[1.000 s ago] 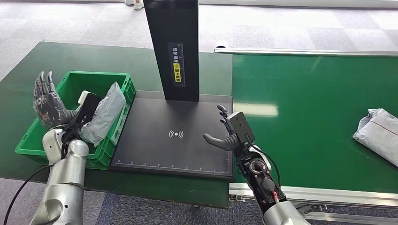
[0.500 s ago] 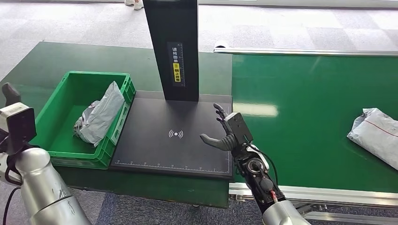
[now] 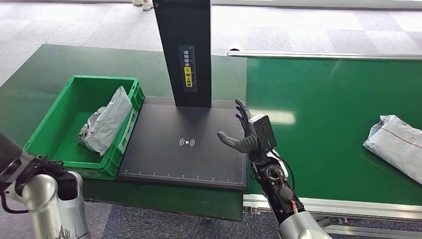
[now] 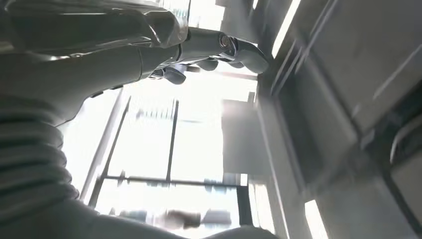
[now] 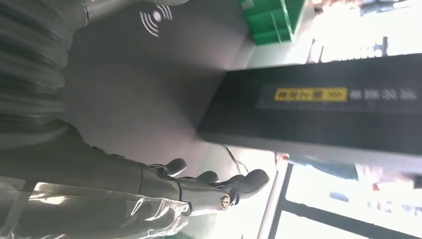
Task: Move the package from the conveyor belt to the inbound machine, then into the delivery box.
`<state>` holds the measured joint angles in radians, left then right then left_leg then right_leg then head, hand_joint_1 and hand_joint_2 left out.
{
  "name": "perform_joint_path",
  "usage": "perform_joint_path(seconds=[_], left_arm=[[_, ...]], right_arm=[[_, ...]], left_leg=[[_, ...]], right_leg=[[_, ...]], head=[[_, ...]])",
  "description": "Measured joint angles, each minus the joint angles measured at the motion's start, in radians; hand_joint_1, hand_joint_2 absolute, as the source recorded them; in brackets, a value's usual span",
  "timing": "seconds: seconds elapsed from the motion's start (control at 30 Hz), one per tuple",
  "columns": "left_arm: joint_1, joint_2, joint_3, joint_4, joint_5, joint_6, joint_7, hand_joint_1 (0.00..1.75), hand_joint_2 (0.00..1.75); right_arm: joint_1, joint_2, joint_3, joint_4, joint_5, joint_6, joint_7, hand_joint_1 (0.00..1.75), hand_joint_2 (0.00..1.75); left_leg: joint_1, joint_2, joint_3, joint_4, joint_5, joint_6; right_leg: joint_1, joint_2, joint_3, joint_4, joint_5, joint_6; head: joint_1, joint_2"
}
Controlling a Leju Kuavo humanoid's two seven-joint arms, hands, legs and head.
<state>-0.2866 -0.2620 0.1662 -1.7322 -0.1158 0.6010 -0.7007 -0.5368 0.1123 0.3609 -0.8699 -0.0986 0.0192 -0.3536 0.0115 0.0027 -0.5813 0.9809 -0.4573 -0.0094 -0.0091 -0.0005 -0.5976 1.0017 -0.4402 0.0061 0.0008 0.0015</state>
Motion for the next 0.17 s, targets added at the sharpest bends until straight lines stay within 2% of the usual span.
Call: perform_joint_path(seconds=[0.1,0.17], left_arm=[[0.052,0.012,-0.165,0.048,0.068,-0.069,0.000,0.00,1.75],[0.070,0.016,-0.222,0.067,0.080,-0.081,0.000,0.00,1.75]], right_arm=[[0.000,0.000,-0.009,-0.015,-0.011,-0.023,-0.012,0.00,1.75],[0.000,0.000,-0.013,-0.019,-0.013,-0.028,-0.016,0.00,1.75]], left_leg=[[0.000,0.000,0.000,0.000,0.000,0.000],[0.000,0.001,0.000,0.000,0.000,0.000]], right_leg=[[0.000,0.000,0.000,0.000,0.000,0.000],[0.000,0.000,0.000,0.000,0.000,0.000]], head=[[0.000,0.000],[0.000,0.000]])
